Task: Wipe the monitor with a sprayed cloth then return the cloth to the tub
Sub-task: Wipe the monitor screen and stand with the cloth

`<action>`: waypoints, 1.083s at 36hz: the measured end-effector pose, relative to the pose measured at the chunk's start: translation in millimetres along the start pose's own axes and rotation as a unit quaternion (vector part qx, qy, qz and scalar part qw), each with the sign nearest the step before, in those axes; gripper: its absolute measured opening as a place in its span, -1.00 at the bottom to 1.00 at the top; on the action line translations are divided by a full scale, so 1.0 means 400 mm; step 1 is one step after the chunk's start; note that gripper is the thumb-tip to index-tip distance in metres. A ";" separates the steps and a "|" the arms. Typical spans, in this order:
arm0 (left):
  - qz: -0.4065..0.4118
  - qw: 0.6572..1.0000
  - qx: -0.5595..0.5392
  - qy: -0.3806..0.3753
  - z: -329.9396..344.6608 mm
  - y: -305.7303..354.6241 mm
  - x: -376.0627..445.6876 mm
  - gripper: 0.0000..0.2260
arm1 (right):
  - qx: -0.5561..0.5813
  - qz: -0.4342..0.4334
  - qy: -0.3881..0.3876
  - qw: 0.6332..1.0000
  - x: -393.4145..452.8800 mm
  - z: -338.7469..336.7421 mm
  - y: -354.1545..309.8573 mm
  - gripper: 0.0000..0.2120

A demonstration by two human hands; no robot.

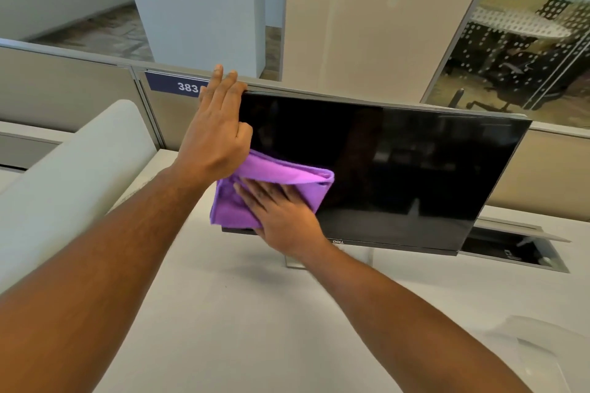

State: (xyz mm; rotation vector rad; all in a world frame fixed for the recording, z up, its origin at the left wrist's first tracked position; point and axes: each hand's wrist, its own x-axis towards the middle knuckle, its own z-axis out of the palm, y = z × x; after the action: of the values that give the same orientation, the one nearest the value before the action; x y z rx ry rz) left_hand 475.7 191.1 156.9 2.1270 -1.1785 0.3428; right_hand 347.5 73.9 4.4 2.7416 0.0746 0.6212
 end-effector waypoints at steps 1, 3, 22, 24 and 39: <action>0.002 1.000 -0.001 0.002 0.001 -0.001 -0.002 -0.37 | -0.006 -0.020 -0.012 1.000 -0.009 0.010 -0.012 -0.30; 0.007 1.000 0.001 0.004 0.002 -0.003 -0.006 -0.38 | -0.014 -0.040 -0.026 0.999 -0.032 0.028 -0.030 -0.29; 0.014 1.000 -0.008 0.004 0.001 -0.007 -0.014 -0.37 | -0.015 0.346 0.114 0.931 -0.340 0.005 0.211 -0.25; 0.014 1.000 -0.009 0.003 0.001 -0.007 -0.013 -0.37 | -0.006 0.375 0.147 0.915 -0.294 -0.023 0.243 -0.26; 0.015 1.000 -0.002 0.008 0.008 -0.011 -0.013 -0.36 | 0.018 0.207 0.123 0.970 -0.235 0.055 0.094 -0.33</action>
State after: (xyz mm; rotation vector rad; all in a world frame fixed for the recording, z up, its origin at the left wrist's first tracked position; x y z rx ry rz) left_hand 476.3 194.1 149.8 2.1017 -1.2022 0.3707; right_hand 271.1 20.2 -40.5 2.7148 -0.4438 1.0768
